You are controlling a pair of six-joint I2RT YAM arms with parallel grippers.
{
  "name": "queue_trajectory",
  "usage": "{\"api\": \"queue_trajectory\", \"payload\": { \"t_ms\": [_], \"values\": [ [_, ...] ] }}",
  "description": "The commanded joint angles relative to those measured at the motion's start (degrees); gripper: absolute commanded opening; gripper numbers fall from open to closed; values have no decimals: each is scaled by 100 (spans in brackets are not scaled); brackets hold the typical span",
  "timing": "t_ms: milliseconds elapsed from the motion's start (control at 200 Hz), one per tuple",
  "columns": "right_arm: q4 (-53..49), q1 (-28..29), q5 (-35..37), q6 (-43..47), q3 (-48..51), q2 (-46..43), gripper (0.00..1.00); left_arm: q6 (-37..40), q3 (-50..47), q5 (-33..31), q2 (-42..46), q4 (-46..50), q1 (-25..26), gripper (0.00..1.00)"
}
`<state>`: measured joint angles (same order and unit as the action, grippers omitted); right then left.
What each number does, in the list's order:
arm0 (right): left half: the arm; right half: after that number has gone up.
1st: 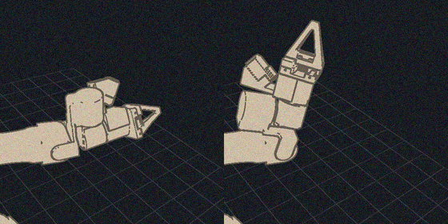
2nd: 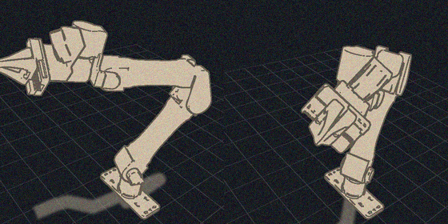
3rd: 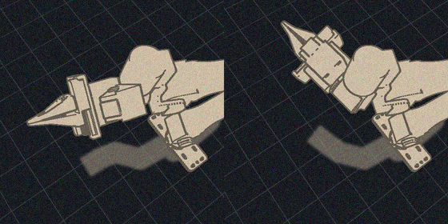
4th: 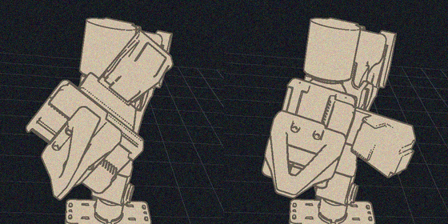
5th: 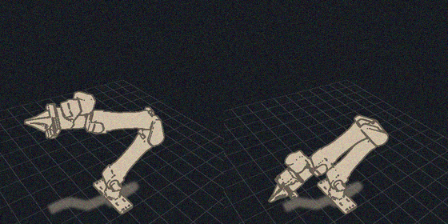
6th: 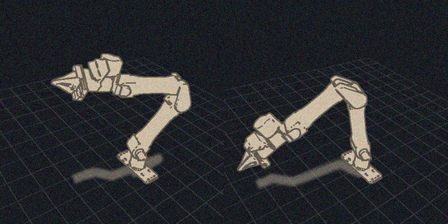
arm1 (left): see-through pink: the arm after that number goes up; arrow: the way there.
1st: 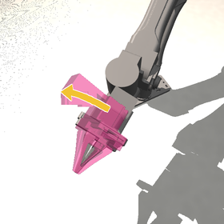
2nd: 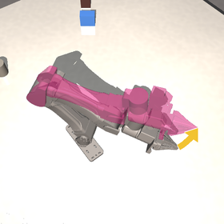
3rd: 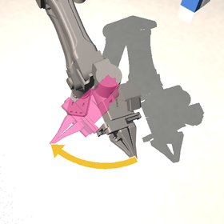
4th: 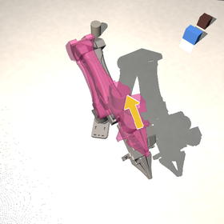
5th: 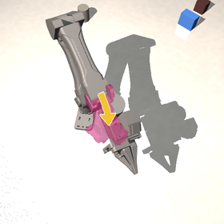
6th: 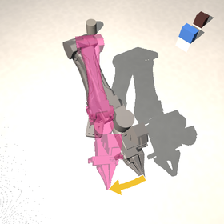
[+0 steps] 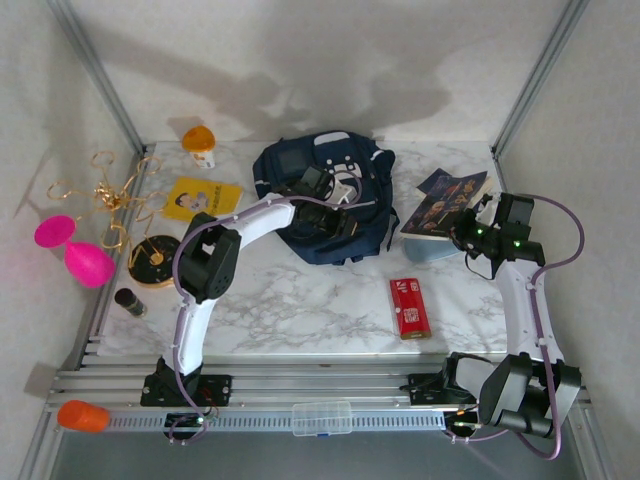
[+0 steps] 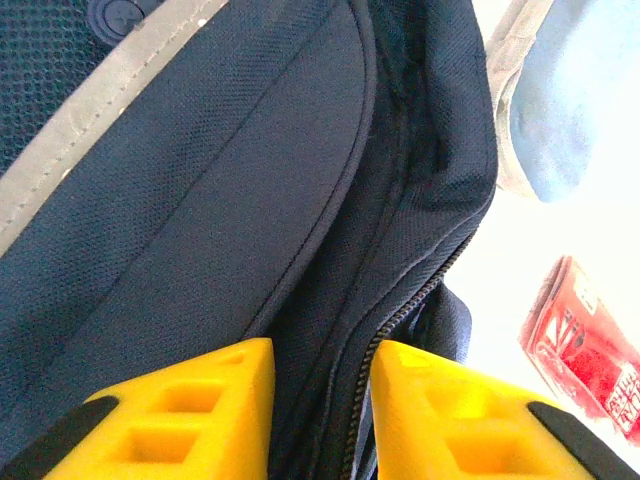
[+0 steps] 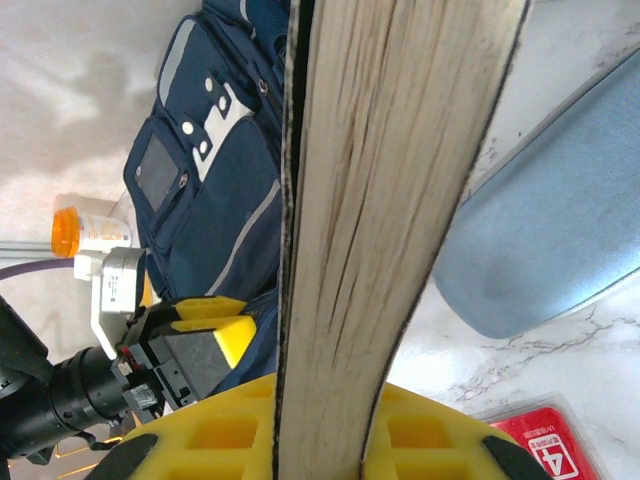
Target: Pack books, pencil case, and school supplies into a backpack
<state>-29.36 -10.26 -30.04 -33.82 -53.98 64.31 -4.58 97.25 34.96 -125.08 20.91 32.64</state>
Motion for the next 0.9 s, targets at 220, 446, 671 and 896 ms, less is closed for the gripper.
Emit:
{"api": "queue_trajectory", "payload": {
  "t_ms": [220,446,671,896],
  "values": [
    [460,-47,-174,78,71,-33,0,-151,-4,169,54,-283,-157,24],
    [464,-47,-182,112,71,-22,0,-226,98,224,-46,-331,-197,15],
    [450,-49,-194,139,54,-6,0,223,103,274,-17,70,-93,17],
    [461,-62,-225,130,80,-30,0,514,115,59,-86,365,-21,18]
  ]
}}
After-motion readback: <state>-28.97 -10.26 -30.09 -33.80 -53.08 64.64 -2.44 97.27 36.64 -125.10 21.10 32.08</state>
